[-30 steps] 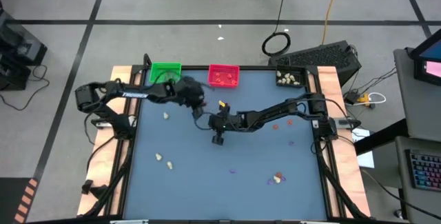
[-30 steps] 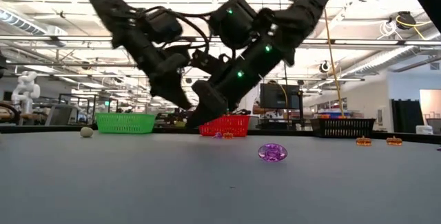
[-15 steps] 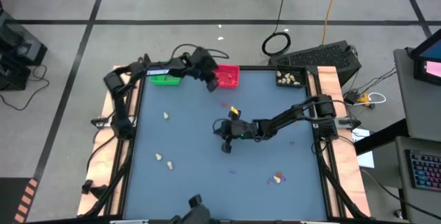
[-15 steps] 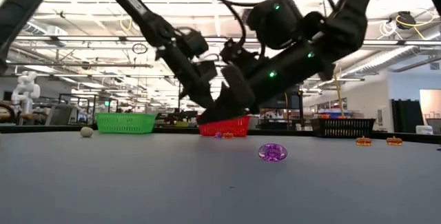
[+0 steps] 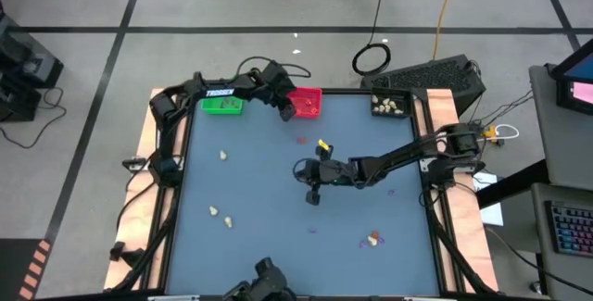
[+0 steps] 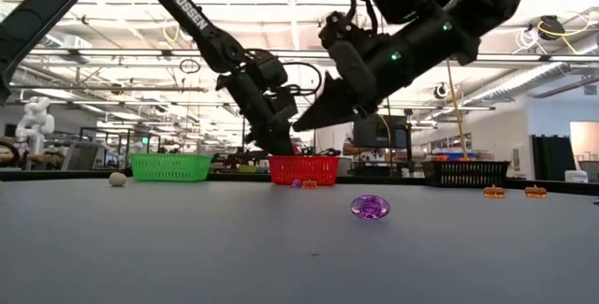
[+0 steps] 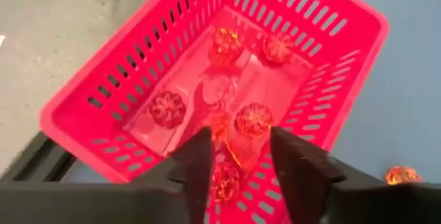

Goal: Sort Halloween decoration
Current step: Put the purple witch hat toy into the green bin

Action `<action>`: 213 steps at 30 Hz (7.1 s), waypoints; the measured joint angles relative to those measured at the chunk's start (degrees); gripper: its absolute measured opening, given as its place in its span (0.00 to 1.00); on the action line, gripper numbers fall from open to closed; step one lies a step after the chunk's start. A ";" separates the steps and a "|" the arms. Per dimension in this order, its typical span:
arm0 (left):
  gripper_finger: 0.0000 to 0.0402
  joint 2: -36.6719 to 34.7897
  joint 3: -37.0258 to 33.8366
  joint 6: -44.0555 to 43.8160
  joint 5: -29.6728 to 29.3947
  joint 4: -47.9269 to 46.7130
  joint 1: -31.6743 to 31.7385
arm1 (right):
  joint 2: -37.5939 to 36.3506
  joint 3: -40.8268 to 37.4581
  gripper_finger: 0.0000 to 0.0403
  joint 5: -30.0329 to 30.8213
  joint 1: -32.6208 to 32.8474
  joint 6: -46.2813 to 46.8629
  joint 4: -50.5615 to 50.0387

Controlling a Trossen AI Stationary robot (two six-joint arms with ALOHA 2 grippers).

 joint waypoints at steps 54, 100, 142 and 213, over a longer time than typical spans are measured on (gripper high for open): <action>0.12 -45.93 -62.28 -16.88 -32.88 45.19 -44.90 | 7.51 1.26 0.01 -0.77 19.43 15.22 -6.29; 0.12 -69.07 -67.33 -18.65 -32.99 36.77 -49.21 | 11.62 12.56 0.02 -0.87 15.80 15.24 -20.66; 0.12 -41.56 -66.93 -21.12 -23.03 55.32 -56.57 | 12.54 12.66 0.31 -11.46 8.65 8.86 -17.04; 0.44 -14.83 -52.85 -7.14 -33.71 55.00 -61.23 | 13.85 20.26 0.00 -7.80 6.75 -1.65 -12.59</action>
